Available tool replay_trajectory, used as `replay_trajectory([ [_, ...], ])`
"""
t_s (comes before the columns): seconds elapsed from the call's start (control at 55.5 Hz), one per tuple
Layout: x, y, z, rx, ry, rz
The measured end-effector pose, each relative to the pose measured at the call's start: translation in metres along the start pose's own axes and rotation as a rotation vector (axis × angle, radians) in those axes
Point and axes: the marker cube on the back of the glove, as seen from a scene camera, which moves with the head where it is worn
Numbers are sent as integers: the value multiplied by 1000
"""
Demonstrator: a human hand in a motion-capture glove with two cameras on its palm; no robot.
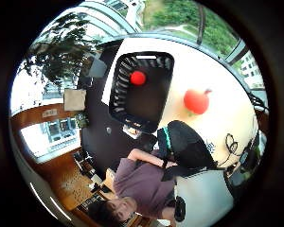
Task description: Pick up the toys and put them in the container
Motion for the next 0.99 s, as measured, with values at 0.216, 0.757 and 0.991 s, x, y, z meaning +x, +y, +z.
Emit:
replay_trajectory([
  [0.216,39,-8,31,-19,-49,40],
  [0.757,-7,-85,328,-222,-132,-50],
  [0.991,6,-98,317,21,-351,-22],
])
